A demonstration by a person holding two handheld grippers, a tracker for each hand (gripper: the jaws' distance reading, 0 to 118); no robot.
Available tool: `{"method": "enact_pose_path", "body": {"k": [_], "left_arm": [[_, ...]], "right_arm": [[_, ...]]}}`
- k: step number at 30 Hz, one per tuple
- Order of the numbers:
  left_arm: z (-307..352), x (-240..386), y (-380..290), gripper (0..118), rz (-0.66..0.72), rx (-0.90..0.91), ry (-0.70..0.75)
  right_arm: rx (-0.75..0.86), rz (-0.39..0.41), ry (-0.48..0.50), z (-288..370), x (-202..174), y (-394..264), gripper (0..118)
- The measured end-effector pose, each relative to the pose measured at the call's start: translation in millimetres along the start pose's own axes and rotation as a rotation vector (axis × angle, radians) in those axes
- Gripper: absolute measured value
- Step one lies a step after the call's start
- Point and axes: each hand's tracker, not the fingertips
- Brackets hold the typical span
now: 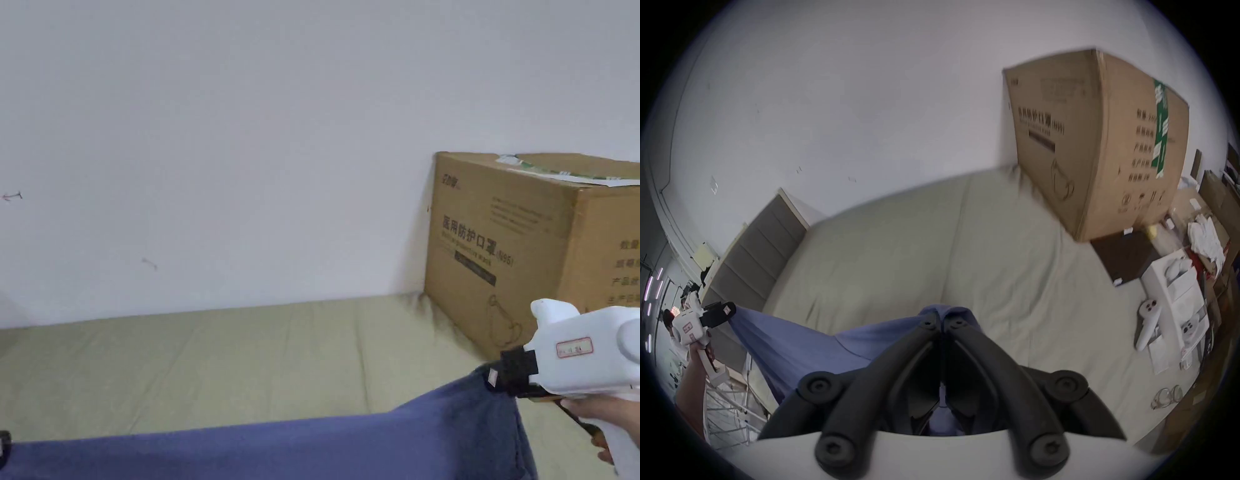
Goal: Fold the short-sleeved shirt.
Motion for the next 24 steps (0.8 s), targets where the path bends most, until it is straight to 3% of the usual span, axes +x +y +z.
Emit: {"method": "enact_pose_path", "body": {"k": [10, 13, 16, 19, 24], "left_arm": [[8, -1, 135, 3, -0.035, 0.175, 0.043], [-3, 2, 181, 3, -0.029, 0.225, 0.079], [-16, 11, 220, 3, -0.124, 0.278, 0.17], [-31, 8, 254, 3, -0.118, 0.303, 0.182], [-56, 3, 295, 3, -0.084, 0.377, 0.216]], "right_arm": [[0.22, 0.021, -0.014, 39, -54, 126, 0], [0.293, 0.071, -0.081, 34, -75, 173, 0], [0.344, 0.099, -0.08, 29, -98, 218, 0], [0.431, 0.158, -0.122, 23, -117, 259, 0], [0.535, 0.135, -0.131, 14, -137, 306, 0]]}}
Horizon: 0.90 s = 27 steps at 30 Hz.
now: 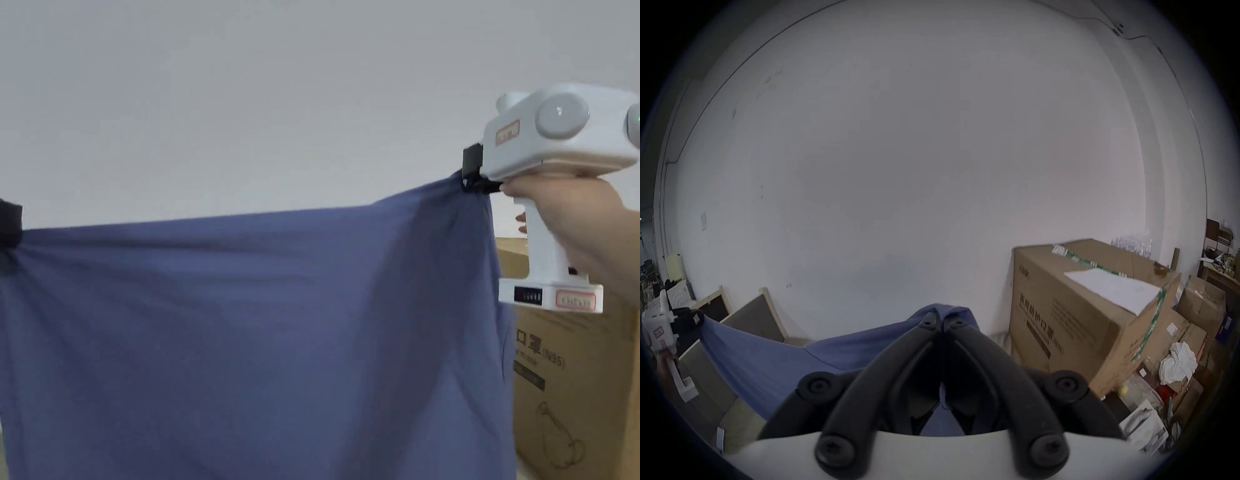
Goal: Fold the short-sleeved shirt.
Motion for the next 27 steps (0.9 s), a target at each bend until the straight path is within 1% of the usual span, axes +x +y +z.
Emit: {"method": "enact_pose_path", "body": {"k": [4, 8, 11, 13, 15, 16, 17, 19, 20, 22, 23, 24, 25, 26, 27], "left_arm": [[-22, 7, 4, 3, -0.003, 0.039, 0.019], [-49, 19, -20, 3, -0.002, 0.007, 0.023], [-74, 35, -75, 3, -0.025, -0.103, 0.019], [-88, 48, -133, 3, -0.032, -0.172, 0.007], [-95, 60, -200, 3, 0.02, -0.283, -0.034], [-96, 63, -231, 3, 0.055, -0.344, -0.054], [-91, 67, -267, 3, 0.088, -0.396, -0.072], [-73, 76, -334, 3, 0.121, -0.493, -0.09], [-67, 71, -365, 3, 0.087, -0.518, -0.094], [-35, 72, -420, 3, 0.038, -0.579, -0.089], [-20, 76, -450, 3, 0.071, -0.608, -0.124], [6, 63, -455, 3, 0.104, -0.632, -0.158], [26, 60, -467, 3, 0.124, -0.64, -0.158], [47, 56, -473, 3, 0.146, -0.634, -0.155], [68, 50, -477, 3, 0.155, -0.633, -0.166]], "right_arm": [[0.034, 0.035, -0.027, -18, -9, 6, 0], [0.014, 0.048, -0.04, -43, -7, -29, 0], [-0.092, 0.036, -0.074, -68, 1, -98, 0], [-0.193, -0.011, -0.09, -85, 9, -162, 0], [-0.319, -0.061, -0.115, -96, 15, -241, 0], [-0.386, -0.086, -0.085, -96, 19, -278, 0], [-0.444, -0.114, -0.075, -100, 27, -319, 0], [-0.54, -0.139, -0.078, -80, 36, -394, 0], [-0.603, -0.146, -0.068, -66, 43, -430, 0], [-0.718, -0.154, -0.069, -27, 55, -487, 0], [-0.743, -0.142, -0.044, -4, 65, -509, 0], [-0.76, -0.141, -0.054, 24, 71, -524, 0], [-0.777, -0.194, -0.022, 49, 81, -533, 0], [-0.774, -0.224, -0.006, 76, 90, -538, 0], [-0.773, -0.234, -0.015, 103, 99, -539, 0]]}}
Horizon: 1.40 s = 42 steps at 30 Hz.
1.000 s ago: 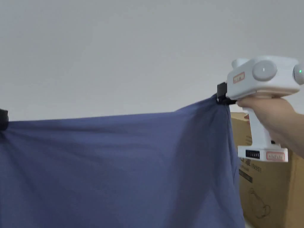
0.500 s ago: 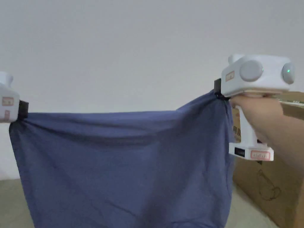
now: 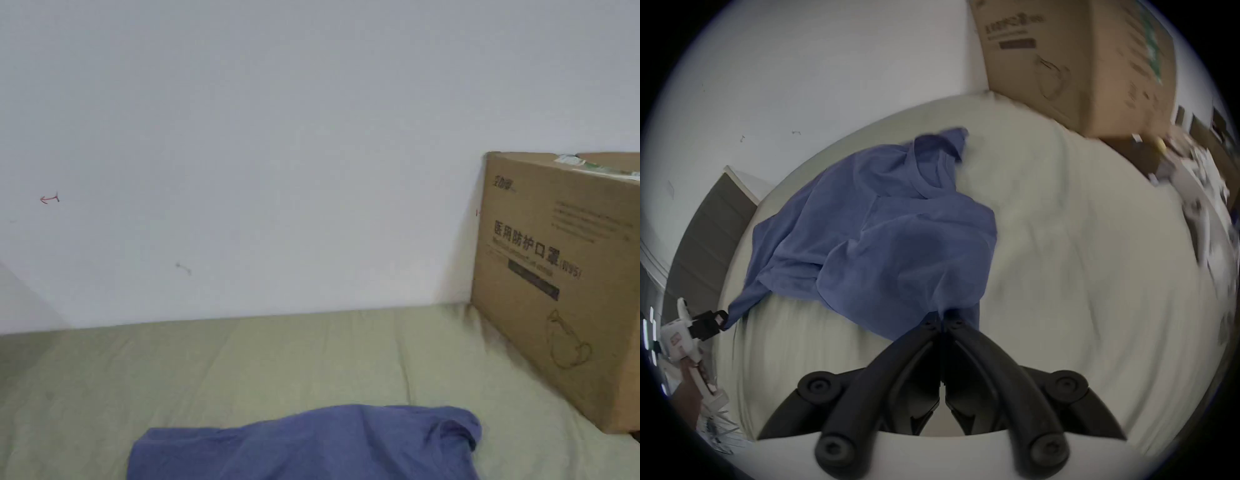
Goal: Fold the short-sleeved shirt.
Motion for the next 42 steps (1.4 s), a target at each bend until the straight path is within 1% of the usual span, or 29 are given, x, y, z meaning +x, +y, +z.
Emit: {"method": "enact_pose_path", "body": {"k": [1, 2, 3, 5, 6, 9, 12, 15, 18, 19, 20, 21, 22, 23, 24, 25, 26, 28, 31, 33, 34, 35, 36, 37, 38, 39, 40, 41, 42], "left_arm": [[32, -15, -15, 3, 0.009, 0.021, -0.005], [52, -19, -27, 3, 0.001, 0.023, -0.003], [70, -24, -39, 3, -0.001, 0.025, -0.014], [102, -41, -58, 3, -0.001, 0.029, -0.023], [117, -44, -69, 3, 0.002, 0.026, -0.034], [151, -49, -100, 3, -0.04, 0.006, -0.071], [170, -43, -132, 3, -0.123, -0.019, -0.051], [179, -43, -156, 3, -0.106, -0.04, -0.057], [178, -48, -170, 4, -0.065, -0.04, -0.07], [179, -48, -171, 6, -0.06, -0.029, -0.071], [181, -48, -173, 14, -0.049, -0.008, -0.072], [185, -47, -173, 30, -0.043, 0.034, -0.065], [191, -46, -173, 74, -0.038, 0.065, -0.057], [198, -45, -172, 110, -0.029, 0.095, -0.06], [203, -43, -169, 118, -0.023, 0.101, -0.059], [212, -42, -168, 113, -0.028, 0.097, -0.059], [222, -42, -159, 114, -0.014, 0.213, -0.101], [234, -35, -150, 115, -0.012, 0.205, -0.085], [263, -13, -139, 115, -0.037, 0.348, -0.121], [286, 8, -133, 114, -0.039, 0.439, -0.122], [293, 16, -131, 114, -0.036, 0.478, -0.121], [304, 26, -129, 110, -0.036, 0.521, -0.132], [313, 34, -128, 102, -0.045, 0.568, -0.142], [319, 39, -126, 77, -0.063, 0.605, -0.144], [324, 45, -125, 48, -0.091, 0.623, -0.143], [329, 52, -125, 14, -0.128, 0.619, -0.127], [328, 57, -123, 1, -0.164, 0.614, -0.09], [329, 54, -116, 1, -0.183, 0.595, -0.085], [330, 50, -111, 1, -0.181, 0.546, -0.107]], "right_arm": [[0.005, -0.018, 0.025, 19, 10, -14, 0], [0.008, -0.004, 0.029, 44, 20, -33, 0], [0.006, 0.015, 0.027, 64, 27, -48, 0], [0.013, 0.09, 0.007, 98, 39, -75, 0], [-0.013, 0.12, 0.023, 114, 42, -92, 0], [-0.042, 0.134, 0.04, 145, 55, -127, 0], [-0.057, 0.128, 0.04, 161, 58, -154, 0], [-0.092, 0.152, -0.004, 160, 58, -170, 0], [-0.105, 0.162, -0.012, 145, 58, -177, 2], [-0.1, 0.162, -0.009, 142, 58, -179, 19], [-0.086, 0.161, -0.004, 141, 57, -180, 47], [-0.07, 0.168, -0.006, 140, 54, -181, 80], [-0.049, 0.173, -0.017, 143, 52, -181, 111], [-0.013, 0.174, -0.03, 149, 48, -180, 117], [0.027, 0.174, -0.011, 157, 43, -178, 117], [0.067, 0.176, 0.023, 167, 38, -174, 117], [0.102, 0.182, 0.027, 178, 31, -169, 117], [0.186, 0.199, 0.04, 200, 14, -160, 117], [0.32, 0.209, 0.124, 239, -22, -149, 116], [0.513, 0.204, 0.183, 263, -48, -149, 116], [0.577, 0.194, 0.207, 273, -59, -149, 116], [0.646, 0.19, 0.244, 281, -70, -150, 116], [0.705, 0.195, 0.268, 288, -80, -151, 114], [0.755, 0.209, 0.266, 293, -89, -152, 104], [0.795, 0.231, 0.252, 295, -97, -151, 82], [0.809, 0.253, 0.234, 297, -104, -150, 37], [0.784, 0.264, 0.228, 297, -109, -147, 0], [0.784, 0.265, 0.24, 299, -110, -145, 0], [0.748, 0.277, 0.282, 297, -110, -141, 0]]}}
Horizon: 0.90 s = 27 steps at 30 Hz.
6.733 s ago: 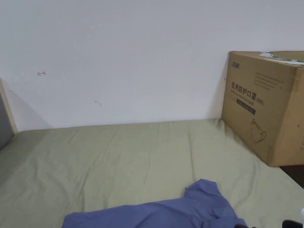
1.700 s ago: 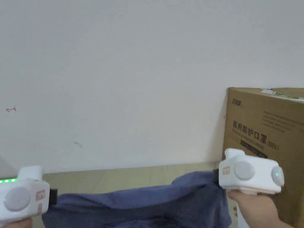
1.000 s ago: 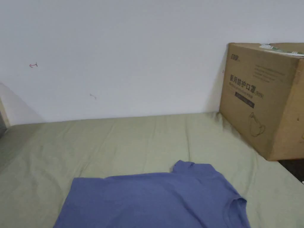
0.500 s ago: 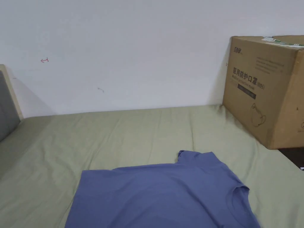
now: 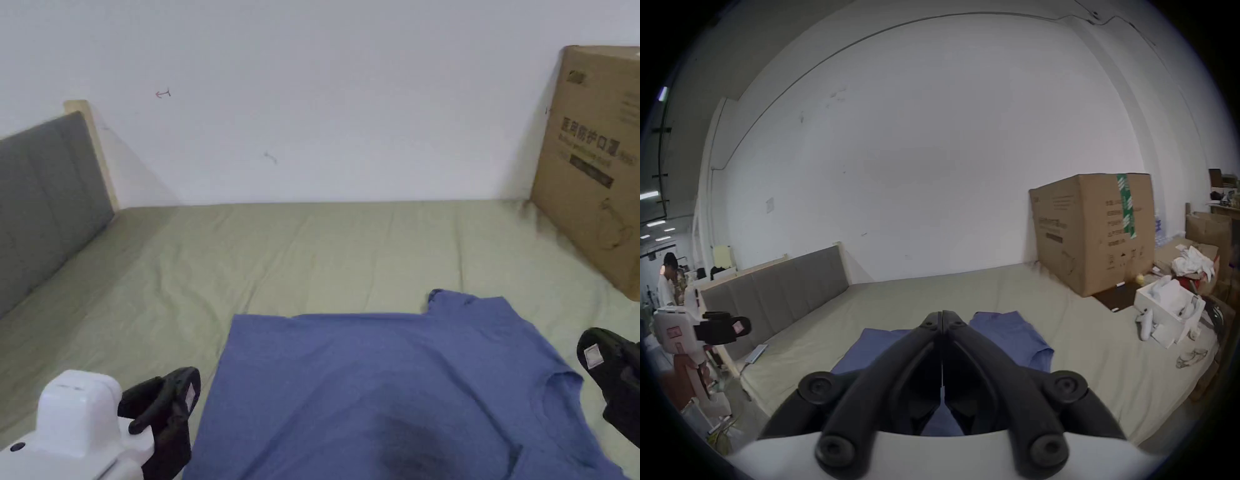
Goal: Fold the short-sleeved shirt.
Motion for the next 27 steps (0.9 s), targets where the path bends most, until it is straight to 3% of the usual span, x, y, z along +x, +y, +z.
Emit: {"method": "enact_pose_path", "body": {"k": [2, 6, 10, 11, 12, 13, 14, 15, 16, 17, 18, 21, 22, 23, 24, 27], "left_arm": [[-4, -15, 2, 1, 0.021, -0.095, 0.023], [-40, -57, -27, 1, 0.109, -0.642, -0.028], [-63, -88, -81, 2, 0.16, -0.803, -0.02], [-65, -92, -95, 9, 0.161, -0.828, 0.001], [-69, -95, -105, 32, 0.149, -0.825, 0.007], [-71, -96, -112, 80, 0.149, -0.813, 0.012], [-74, -99, -119, 109, 0.156, -0.809, 0.027], [-74, -101, -127, 118, 0.165, -0.806, 0.036], [-77, -101, -132, 112, 0.179, -0.802, 0.042], [-78, -100, -135, 112, 0.218, -0.726, 0.007], [-82, -95, -142, 112, 0.214, -0.764, 0.038], [-77, -95, -142, 61, 0.197, -0.777, 0.039], [-74, -89, -141, 61, 0.143, -0.744, 0.024], [-87, -89, -147, 17, 0.067, -0.715, 0.034], [-84, -80, -145, 3, 0.008, -0.688, 0.039], [-86, -74, -146, 3, 0.016, -0.73, -0.025]], "right_arm": [[-0.013, 0.005, -0.01, 0, -1, 0, 0], [-0.06, 0.066, -0.061, 4, 3, -9, 0], [-0.173, 0.002, -0.062, 1, 11, -26, 0], [-0.19, -0.004, -0.082, 1, 12, -30, 0], [-0.197, -0.007, -0.111, 1, 13, -33, 0], [-0.198, -0.006, -0.138, 3, 13, -35, 0], [-0.194, -0.004, -0.14, 4, 13, -36, 0], [-0.199, -0.008, -0.135, 3, 14, -37, 0], [-0.207, -0.012, -0.135, 2, 15, -38, 0], [-0.216, -0.013, -0.136, 2, 15, -39, 0], [-0.224, -0.012, -0.135, 2, 15, -40, 0], [-0.24, 0.008, -0.136, -1, 16, -43, 0], [-0.244, 0.013, -0.138, -2, 15, -44, 0], [-0.251, 0.013, -0.138, -3, 16, -44, 0], [-0.258, 0.008, -0.139, -5, 19, -46, 0], [-0.273, -0.011, -0.142, -5, 28, -48, 0]]}}
